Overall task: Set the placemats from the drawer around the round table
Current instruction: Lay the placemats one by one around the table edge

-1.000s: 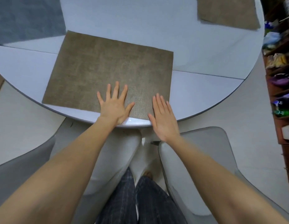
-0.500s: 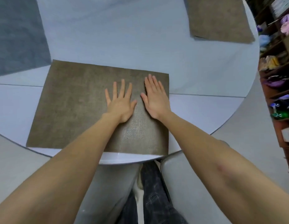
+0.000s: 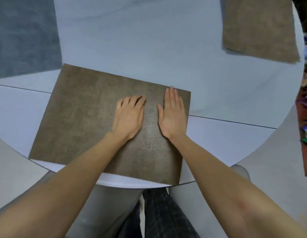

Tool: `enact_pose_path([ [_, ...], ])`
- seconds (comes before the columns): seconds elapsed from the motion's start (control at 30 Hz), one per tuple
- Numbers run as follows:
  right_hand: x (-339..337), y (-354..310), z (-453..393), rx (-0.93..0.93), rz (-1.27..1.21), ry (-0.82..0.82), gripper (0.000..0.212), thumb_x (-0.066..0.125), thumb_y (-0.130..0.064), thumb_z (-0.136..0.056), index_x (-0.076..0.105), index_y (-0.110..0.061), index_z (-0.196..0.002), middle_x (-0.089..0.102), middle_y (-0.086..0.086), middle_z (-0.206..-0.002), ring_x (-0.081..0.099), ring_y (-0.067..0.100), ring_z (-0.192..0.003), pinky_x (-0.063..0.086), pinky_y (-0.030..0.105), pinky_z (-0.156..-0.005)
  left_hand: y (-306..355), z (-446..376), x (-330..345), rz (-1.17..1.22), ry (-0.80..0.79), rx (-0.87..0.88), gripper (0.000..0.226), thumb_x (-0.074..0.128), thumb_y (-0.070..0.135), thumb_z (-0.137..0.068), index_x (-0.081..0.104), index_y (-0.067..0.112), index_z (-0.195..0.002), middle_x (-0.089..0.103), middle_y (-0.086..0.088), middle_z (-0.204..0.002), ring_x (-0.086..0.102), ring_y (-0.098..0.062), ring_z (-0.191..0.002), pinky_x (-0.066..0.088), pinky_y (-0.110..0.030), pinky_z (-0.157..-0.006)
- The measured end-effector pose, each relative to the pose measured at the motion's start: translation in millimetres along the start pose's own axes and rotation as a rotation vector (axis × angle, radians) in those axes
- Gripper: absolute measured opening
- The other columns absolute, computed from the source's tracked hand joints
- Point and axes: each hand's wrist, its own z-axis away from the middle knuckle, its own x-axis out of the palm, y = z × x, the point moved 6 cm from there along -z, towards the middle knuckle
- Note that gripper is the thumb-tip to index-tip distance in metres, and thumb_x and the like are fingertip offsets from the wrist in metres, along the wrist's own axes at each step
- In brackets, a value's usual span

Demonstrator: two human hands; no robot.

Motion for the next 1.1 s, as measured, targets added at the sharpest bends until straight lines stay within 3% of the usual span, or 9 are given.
enact_pose_path([
  [0.03,2,2,-2,0.003,0.005,0.002,0.059,0.019,-0.037,-0.103,0.008,-0.007,-0.152,0.006,0.009,-0.161,0.003,0.018,-0.149,0.004,0.033,-0.121,3,-12,0,-0.001,0.001,0.078,0.055,0.02,0.033,-0.099,0.042,0.012,-0.144,0.047,-0.007,-0.144,0.044,-0.03,-0.13,0.022,-0.036,-0.107],
  [0.17,2,3,0,0.015,0.033,0.006,0.059,0.017,-0.037,-0.103,0.008,-0.008,-0.153,0.005,0.008,-0.161,0.003,0.017,-0.148,0.004,0.033,-0.121,2,-45,27,-0.117,-0.147,0.289,0.056,0.019,0.038,-0.104,0.012,0.016,-0.154,0.009,0.0,-0.162,0.005,-0.019,-0.149,0.003,-0.042,-0.122],
  [0.33,6,-35,-9,0.192,0.048,0.017,0.059,0.015,-0.031,-0.102,0.004,-0.001,-0.151,0.001,0.014,-0.16,-0.001,0.023,-0.148,0.001,0.036,-0.122,-42,-49,21,-0.147,-0.1,0.138,0.06,0.017,0.041,-0.103,0.007,0.012,-0.154,0.006,-0.003,-0.162,0.002,-0.02,-0.15,0.002,-0.039,-0.122],
  [0.47,19,-82,-1,0.141,-0.004,0.022,0.057,0.012,-0.031,-0.102,0.005,-0.004,-0.152,0.002,0.011,-0.16,-0.002,0.02,-0.148,0.001,0.036,-0.122,-70,-48,10,-0.116,-0.107,0.11,0.057,0.017,0.033,-0.104,0.005,0.009,-0.154,0.004,-0.005,-0.162,0.001,-0.018,-0.15,-0.001,-0.033,-0.122],
  [0.63,22,-77,3,0.141,0.029,0.04,0.057,0.011,-0.033,-0.102,0.003,-0.007,-0.152,0.001,0.009,-0.161,-0.003,0.018,-0.148,0.002,0.037,-0.122,-150,-38,-12,-0.109,-0.061,-0.056,0.058,0.016,0.036,-0.104,0.004,0.008,-0.154,0.002,-0.007,-0.162,0.0,-0.019,-0.149,-0.001,-0.033,-0.122],
  [0.83,23,-80,2,0.14,0.053,0.045,0.057,0.013,-0.032,-0.102,0.004,-0.007,-0.152,0.002,0.009,-0.161,-0.002,0.018,-0.148,0.002,0.037,-0.122,-186,-27,-19,-0.058,0.001,-0.418,0.089,0.017,0.065,-0.094,-0.002,0.0,-0.152,-0.005,-0.016,-0.161,-0.006,-0.025,-0.149,-0.003,-0.037,-0.122],
  [0.97,22,-82,0,0.163,0.044,0.056,0.058,0.012,-0.032,-0.101,0.004,-0.006,-0.152,0.001,0.01,-0.161,-0.003,0.019,-0.148,0.002,0.038,-0.122,-207,-16,-29,-0.04,0.026,-0.593,0.077,0.015,0.052,-0.1,-0.003,-0.004,-0.151,-0.006,-0.02,-0.16,-0.005,-0.027,-0.149,0.0,-0.038,-0.122],
  [1.03,22,-92,2,0.169,0.016,0.038,0.058,0.012,-0.033,-0.101,0.003,-0.006,-0.152,-0.001,0.011,-0.16,-0.004,0.02,-0.148,0.0,0.038,-0.121,-180,-6,-28,-0.057,0.05,-0.461,0.068,0.015,0.043,-0.102,0.001,-0.002,-0.151,-0.003,-0.019,-0.16,-0.003,-0.027,-0.149,0.001,-0.039,-0.122],
  [1.1,27,-119,10,0.055,0.023,0.019,0.057,0.015,-0.033,-0.103,0.005,-0.007,-0.152,0.001,0.01,-0.16,-0.002,0.019,-0.148,-0.001,0.036,-0.121,-137,14,-14,-0.07,0.035,-0.233,0.061,0.015,0.038,-0.103,0.004,0.006,-0.153,0.0,-0.012,-0.161,-0.002,-0.025,-0.149,0.0,-0.039,-0.122],
])
